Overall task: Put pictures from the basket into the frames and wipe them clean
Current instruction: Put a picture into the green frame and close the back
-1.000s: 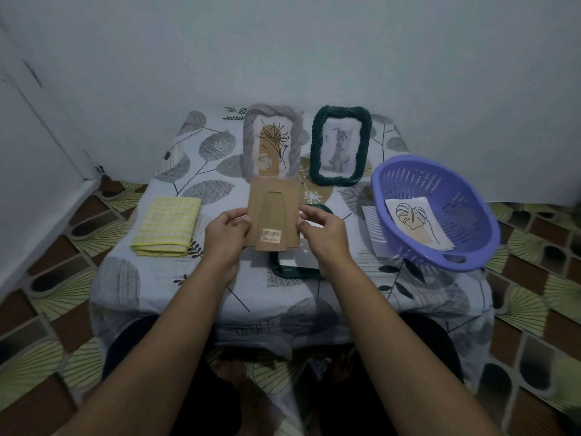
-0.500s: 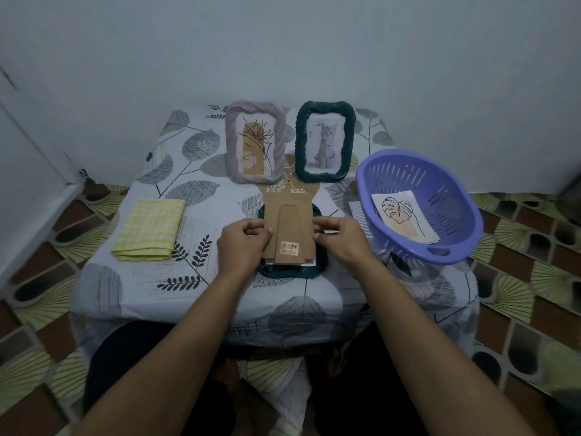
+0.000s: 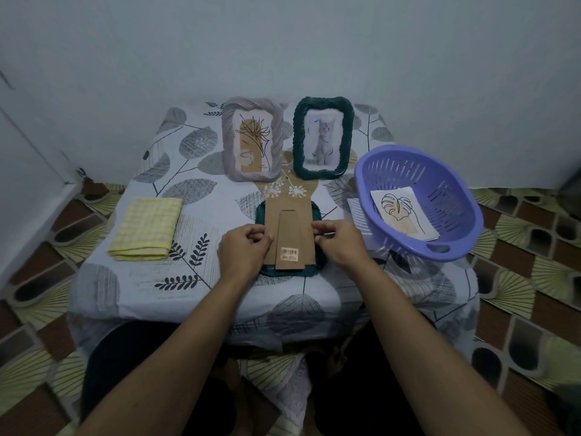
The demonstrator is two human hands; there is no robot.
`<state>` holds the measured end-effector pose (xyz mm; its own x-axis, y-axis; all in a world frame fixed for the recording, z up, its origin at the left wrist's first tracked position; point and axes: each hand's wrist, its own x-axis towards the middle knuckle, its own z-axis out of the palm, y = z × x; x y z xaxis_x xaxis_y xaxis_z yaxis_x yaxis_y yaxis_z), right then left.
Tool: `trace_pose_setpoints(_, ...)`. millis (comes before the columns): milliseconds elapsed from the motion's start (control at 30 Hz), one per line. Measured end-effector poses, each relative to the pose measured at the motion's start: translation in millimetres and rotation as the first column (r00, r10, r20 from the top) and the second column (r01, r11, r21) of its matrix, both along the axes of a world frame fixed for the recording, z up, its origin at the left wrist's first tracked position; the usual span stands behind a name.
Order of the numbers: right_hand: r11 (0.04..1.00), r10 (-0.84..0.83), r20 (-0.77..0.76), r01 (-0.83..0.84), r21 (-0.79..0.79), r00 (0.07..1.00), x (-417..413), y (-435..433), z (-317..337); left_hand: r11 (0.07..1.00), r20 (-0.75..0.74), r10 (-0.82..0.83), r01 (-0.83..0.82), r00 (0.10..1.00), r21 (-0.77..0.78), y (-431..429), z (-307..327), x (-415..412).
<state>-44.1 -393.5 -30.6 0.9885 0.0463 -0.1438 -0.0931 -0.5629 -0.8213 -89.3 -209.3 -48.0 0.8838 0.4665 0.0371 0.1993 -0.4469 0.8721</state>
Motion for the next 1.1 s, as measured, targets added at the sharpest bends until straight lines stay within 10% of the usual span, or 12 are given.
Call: trace_pose_setpoints(1100, 0.976, 0.07, 0.003, -0.068, -0.208, 0.998, -9.0, 5.7, 11.5, 0.989, -0.102, -0.058, 0.071, 0.993, 0.132, 4.8, -10.6, 11.4)
